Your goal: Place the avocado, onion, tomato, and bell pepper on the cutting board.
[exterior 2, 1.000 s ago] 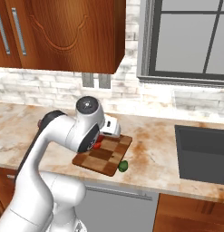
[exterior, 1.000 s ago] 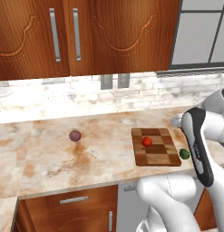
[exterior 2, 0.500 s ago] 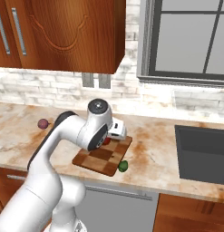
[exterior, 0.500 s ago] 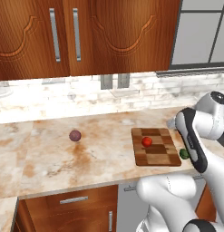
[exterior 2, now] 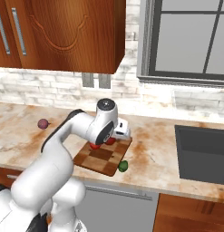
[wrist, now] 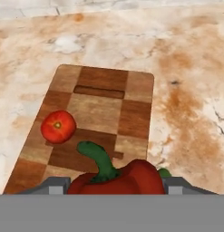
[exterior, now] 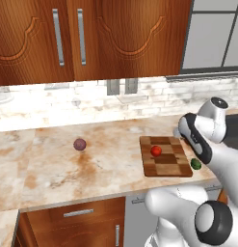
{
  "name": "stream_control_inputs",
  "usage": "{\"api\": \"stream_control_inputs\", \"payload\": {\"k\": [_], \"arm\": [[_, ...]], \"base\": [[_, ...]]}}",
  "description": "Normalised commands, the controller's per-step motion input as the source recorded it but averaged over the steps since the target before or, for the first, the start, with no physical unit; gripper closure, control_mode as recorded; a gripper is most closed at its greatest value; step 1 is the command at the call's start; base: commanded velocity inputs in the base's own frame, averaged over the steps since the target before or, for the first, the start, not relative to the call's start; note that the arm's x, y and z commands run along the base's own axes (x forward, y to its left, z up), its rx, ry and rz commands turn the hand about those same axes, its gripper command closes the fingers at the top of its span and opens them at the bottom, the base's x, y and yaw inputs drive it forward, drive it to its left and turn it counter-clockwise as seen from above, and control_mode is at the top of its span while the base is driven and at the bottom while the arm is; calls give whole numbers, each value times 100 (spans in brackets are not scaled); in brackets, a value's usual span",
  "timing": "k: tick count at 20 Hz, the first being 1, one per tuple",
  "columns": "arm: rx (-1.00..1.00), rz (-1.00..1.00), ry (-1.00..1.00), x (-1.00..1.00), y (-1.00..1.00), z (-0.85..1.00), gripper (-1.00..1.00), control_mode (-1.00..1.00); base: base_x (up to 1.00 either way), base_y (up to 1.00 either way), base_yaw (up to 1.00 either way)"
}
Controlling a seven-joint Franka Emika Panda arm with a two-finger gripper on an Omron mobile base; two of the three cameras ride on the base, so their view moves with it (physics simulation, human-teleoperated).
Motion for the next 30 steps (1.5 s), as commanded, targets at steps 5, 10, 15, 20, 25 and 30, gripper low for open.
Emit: {"api": "stream_control_inputs", "payload": {"k": [5, 10, 15, 20, 25, 30], "arm": [[0, 0, 6, 35, -10, -44, 100, -100], [0, 0, 0, 12, -3, -12, 100, -100], [0, 0, 0, 14, 0, -9, 100, -100], [0, 0, 1, 18, 0, -16, 100, -100], [0, 0, 0, 19, 0, -12, 100, -100], [0, 0, 1, 20, 0, -16, 100, -100]], "base": [[0, 0, 0], [0, 0, 0], [0, 0, 0], [0, 0, 0], [0, 0, 0], [0, 0, 0]]}}
